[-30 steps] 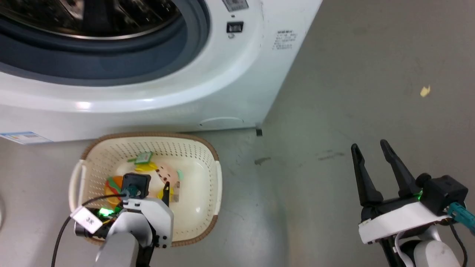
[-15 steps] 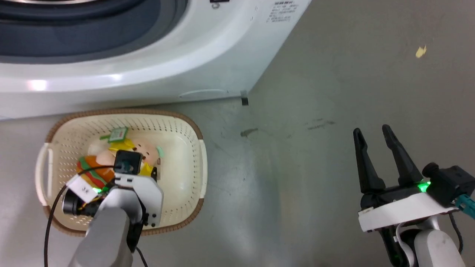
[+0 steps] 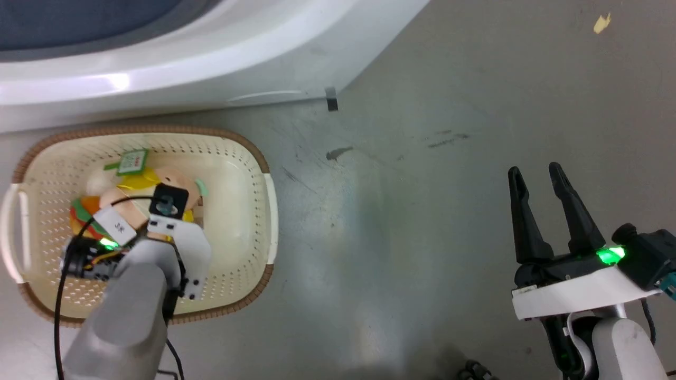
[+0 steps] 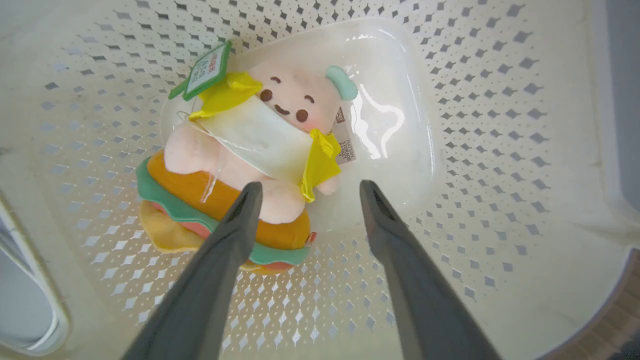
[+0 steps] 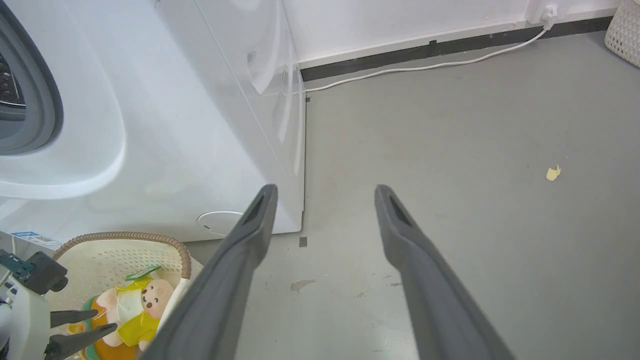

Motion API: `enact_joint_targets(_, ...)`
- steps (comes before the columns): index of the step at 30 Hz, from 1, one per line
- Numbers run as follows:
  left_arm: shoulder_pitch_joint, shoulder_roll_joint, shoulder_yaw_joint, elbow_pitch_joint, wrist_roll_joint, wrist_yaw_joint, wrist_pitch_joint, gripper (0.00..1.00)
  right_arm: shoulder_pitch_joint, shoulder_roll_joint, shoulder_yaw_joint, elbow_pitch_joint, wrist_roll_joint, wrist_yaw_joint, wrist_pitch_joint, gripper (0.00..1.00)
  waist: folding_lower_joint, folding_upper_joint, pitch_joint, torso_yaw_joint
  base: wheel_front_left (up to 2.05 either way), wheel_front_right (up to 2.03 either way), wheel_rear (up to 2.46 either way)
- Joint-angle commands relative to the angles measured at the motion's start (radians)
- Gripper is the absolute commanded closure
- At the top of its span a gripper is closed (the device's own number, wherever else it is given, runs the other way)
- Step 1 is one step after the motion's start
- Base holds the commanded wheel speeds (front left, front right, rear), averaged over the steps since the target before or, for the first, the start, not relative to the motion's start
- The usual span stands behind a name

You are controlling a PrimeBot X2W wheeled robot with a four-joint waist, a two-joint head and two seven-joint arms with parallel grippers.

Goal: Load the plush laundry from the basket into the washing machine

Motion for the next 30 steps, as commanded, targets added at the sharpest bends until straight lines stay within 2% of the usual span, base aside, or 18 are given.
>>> enact_joint_targets(1, -0.027, 0.008, -0.008, 0.017, 0.003, 0.007, 0.006, 0.00, -0.018, -0.001, 0.002, -0.006, 0.012, 0.000, -0.009, 0.00, -0.0001, 0.0000, 0.015, -0.006, 0.00, 0.00, 0.00)
enact_joint_targets(17, -0.188, 0.081, -0.117, 0.146, 0.022, 0.029, 0.119, 0.00, -0.048, -0.001, 0.013, -0.022, 0.080, -0.001, -0.043, 0.00, -0.0001, 0.0000, 0.165, -0.046, 0.00, 0.00, 0.00)
enact_joint_targets(24, -0.242, 0.107, -0.148, 0.186, 0.013, 0.060, 0.127, 0.00, -0.064, -0.001, 0.021, -0.027, 0.110, -0.001, -0.057, 0.00, -0.0001, 0.0000, 0.228, -0.065, 0.00, 0.00, 0.00)
enact_joint_targets(25, -0.248, 0.110, -0.150, 0.192, 0.010, 0.065, 0.127, 0.05, -0.067, -0.001, 0.022, -0.027, 0.114, -0.001, -0.059, 0.00, -0.0001, 0.0000, 0.237, -0.069, 0.00, 0.00, 0.00)
enact_joint_targets(26, -0.254, 0.113, -0.152, 0.196, 0.005, 0.068, 0.124, 0.86, -0.070, -0.001, 0.024, -0.026, 0.118, -0.001, -0.061, 0.00, -0.0001, 0.0000, 0.245, -0.072, 0.00, 0.00, 0.00)
enact_joint_targets(27, -0.258, 0.115, -0.153, 0.201, -0.001, 0.070, 0.120, 1.00, -0.074, -0.001, 0.026, -0.025, 0.122, -0.001, -0.064, 0.00, -0.0001, 0.0000, 0.252, -0.075, 0.00, 0.00, 0.00)
enact_joint_targets(30, -0.267, 0.124, -0.156, 0.220, -0.019, 0.080, 0.111, 1.00, -0.089, -0.001, 0.036, -0.019, 0.133, -0.001, -0.070, 0.00, -0.0001, 0.0000, 0.270, -0.090, 0.00, 0.00, 0.00)
